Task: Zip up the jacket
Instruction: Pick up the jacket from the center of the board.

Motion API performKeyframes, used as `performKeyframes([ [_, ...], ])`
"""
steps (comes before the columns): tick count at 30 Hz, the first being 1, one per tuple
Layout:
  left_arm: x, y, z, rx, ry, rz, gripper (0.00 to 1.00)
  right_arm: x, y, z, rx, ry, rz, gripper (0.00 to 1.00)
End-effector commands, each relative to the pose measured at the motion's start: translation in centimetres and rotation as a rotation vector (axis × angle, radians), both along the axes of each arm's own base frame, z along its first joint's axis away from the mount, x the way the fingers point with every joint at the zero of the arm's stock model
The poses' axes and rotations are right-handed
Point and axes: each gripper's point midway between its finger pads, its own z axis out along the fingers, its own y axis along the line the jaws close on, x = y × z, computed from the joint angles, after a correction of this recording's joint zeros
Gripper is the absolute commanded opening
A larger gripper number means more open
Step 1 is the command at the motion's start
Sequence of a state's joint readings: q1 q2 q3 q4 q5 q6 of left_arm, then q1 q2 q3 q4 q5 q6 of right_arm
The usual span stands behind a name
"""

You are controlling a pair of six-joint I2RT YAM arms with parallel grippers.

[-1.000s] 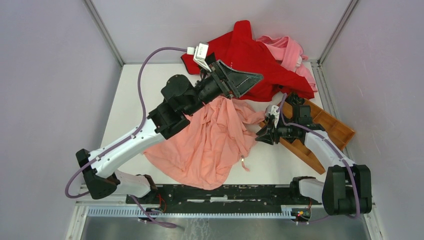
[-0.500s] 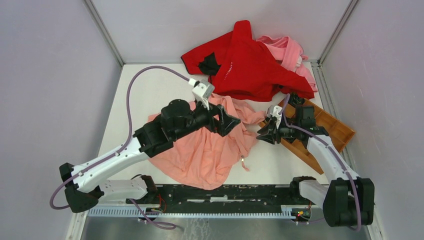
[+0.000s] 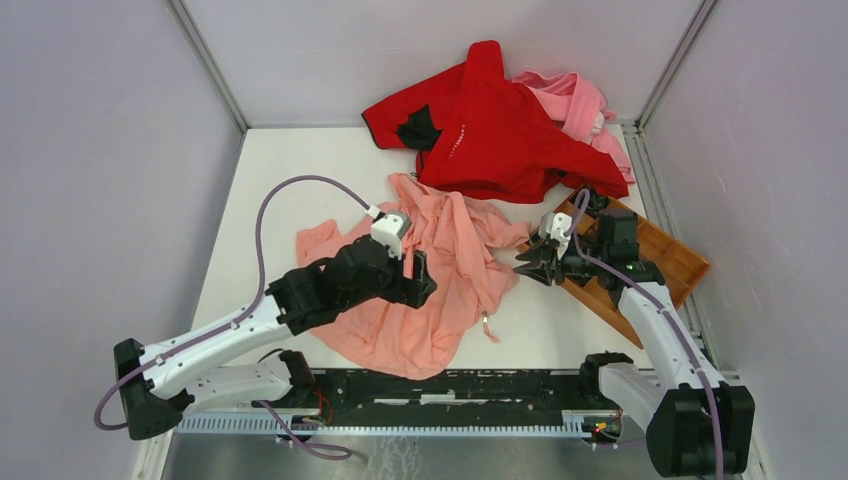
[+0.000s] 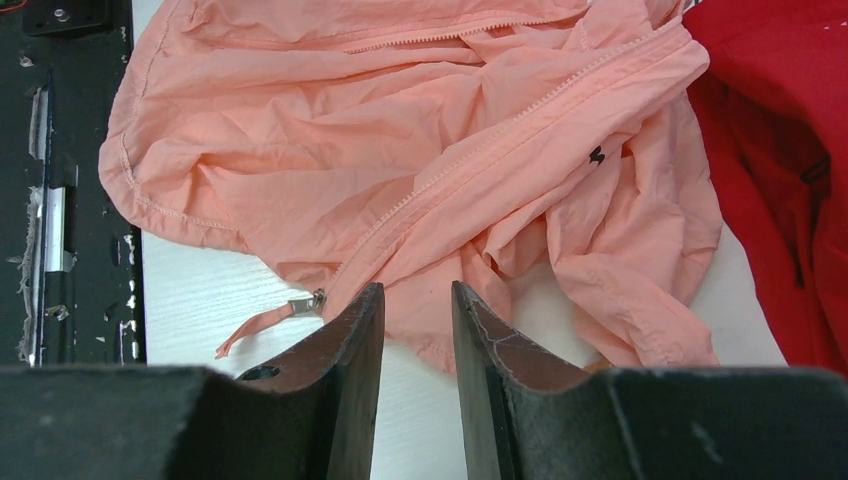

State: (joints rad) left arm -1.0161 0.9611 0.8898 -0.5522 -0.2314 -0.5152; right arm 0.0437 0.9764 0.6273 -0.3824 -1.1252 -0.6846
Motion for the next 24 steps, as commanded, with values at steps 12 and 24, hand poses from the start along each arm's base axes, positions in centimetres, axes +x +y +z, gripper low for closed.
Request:
performKeyframes([
  [12, 4.8, -13.7, 30.5, -0.827, -0.063, 0.115, 1.0, -0.2, 0.4, -0.8, 0.034, 0.043, 0.035, 0.37],
  [24, 4.4, -13.1, 34.9, -0.883, -0.145, 0.13, 1.0, 0.0, 0.5, -2.2, 0.032, 0.122, 0.045, 0.37],
])
